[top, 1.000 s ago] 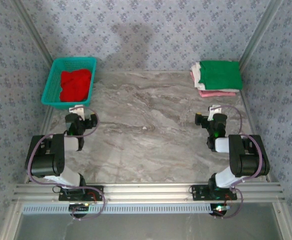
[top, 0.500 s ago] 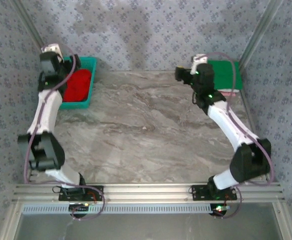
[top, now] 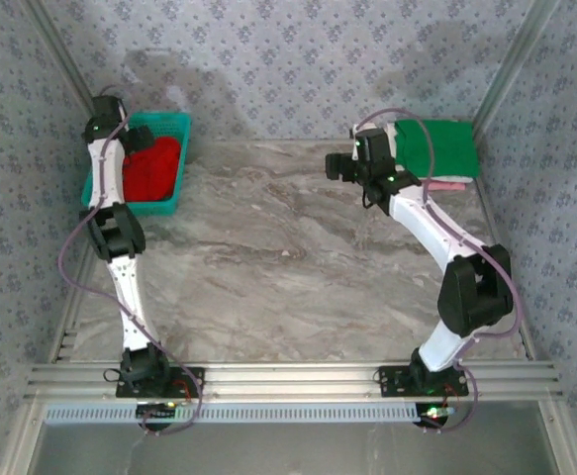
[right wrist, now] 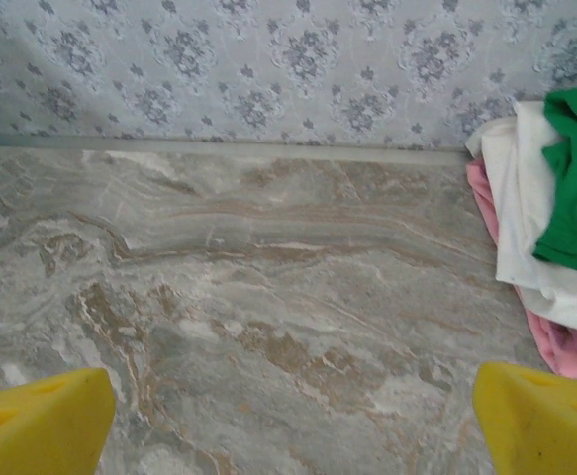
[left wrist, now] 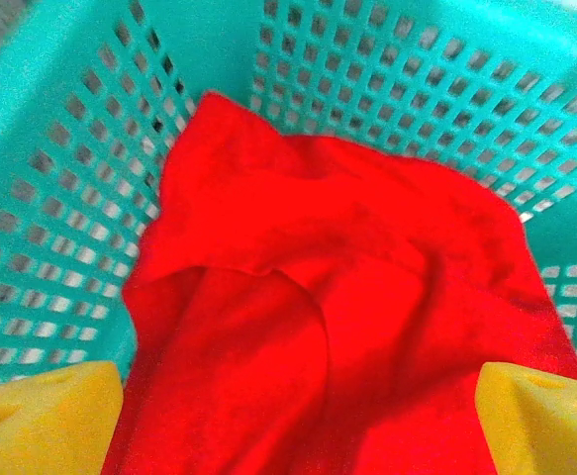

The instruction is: Fold and stack the t-shirts

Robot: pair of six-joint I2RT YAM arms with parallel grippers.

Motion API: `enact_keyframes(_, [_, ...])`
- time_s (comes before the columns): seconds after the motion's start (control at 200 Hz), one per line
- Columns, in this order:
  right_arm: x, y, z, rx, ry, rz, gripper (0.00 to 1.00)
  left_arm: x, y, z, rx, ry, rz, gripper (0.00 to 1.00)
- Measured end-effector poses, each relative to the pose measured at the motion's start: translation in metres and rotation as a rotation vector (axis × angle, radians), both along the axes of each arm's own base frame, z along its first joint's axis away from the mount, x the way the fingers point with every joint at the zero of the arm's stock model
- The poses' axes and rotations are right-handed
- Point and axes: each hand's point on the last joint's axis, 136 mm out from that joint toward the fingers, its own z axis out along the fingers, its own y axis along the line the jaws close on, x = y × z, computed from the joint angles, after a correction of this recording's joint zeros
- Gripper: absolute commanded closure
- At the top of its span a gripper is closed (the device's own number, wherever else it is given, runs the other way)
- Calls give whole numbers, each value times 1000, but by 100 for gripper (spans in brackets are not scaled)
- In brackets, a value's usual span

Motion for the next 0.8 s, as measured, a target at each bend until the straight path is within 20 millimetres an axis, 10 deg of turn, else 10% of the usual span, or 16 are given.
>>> enact_keyframes(0.245, [-11,-12,4,-23,-7,-37,4,-15,-15,-51,-91,129,-22,19])
enact_keyframes(0.45, [-13,-7,4,-25,-6,-28,4,-12,-24,-58,-137,125,-52,76])
enact_keyframes(0.675, [-14,0,8,-24,-9,-13,4,-7,-29,-26,-152,58,-79,100])
enact_keyframes(0.799, [-14,1,11,-23,-16,-13,4,-9,-31,34,-141,-38,-83,100])
